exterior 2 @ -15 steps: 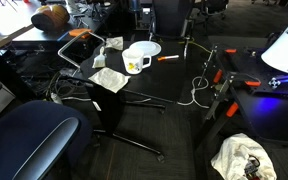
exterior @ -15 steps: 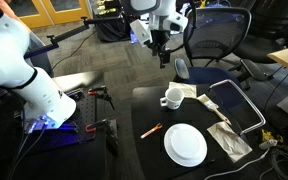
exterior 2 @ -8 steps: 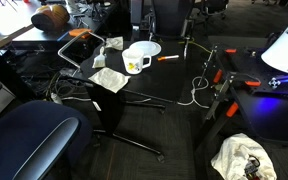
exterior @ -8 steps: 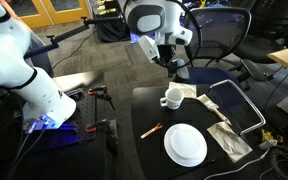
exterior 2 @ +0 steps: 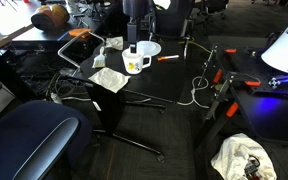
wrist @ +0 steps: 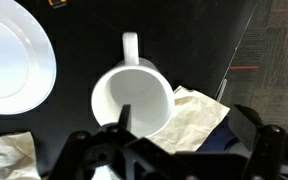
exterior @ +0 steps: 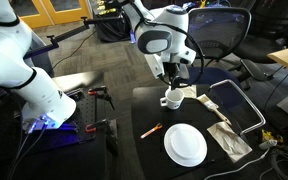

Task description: Move the cup towards you

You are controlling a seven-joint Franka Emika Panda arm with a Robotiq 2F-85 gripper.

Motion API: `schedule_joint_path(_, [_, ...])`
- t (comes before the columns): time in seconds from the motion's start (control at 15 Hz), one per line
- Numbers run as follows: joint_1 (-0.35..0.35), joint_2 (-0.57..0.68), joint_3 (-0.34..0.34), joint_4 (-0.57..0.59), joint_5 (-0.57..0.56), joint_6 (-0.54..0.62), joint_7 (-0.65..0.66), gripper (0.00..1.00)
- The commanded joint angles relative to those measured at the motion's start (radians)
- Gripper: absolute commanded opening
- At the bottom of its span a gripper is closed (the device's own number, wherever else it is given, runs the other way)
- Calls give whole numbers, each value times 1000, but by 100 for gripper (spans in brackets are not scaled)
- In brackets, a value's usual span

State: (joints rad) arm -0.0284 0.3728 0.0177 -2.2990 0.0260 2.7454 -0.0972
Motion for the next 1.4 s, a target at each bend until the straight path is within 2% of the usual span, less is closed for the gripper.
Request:
schedule_joint_path(0.0, [-34,63,33,65,29,-4,-39,100])
schedule_joint_path(0.53, [-42,170,64,161,19,-41,-48,100])
schedule_joint_path(1.27, [-3,251,12,231,-3,-69,27,100])
schedule_joint_path(1.33, [-2,255,10,233,-3,-71,32,75])
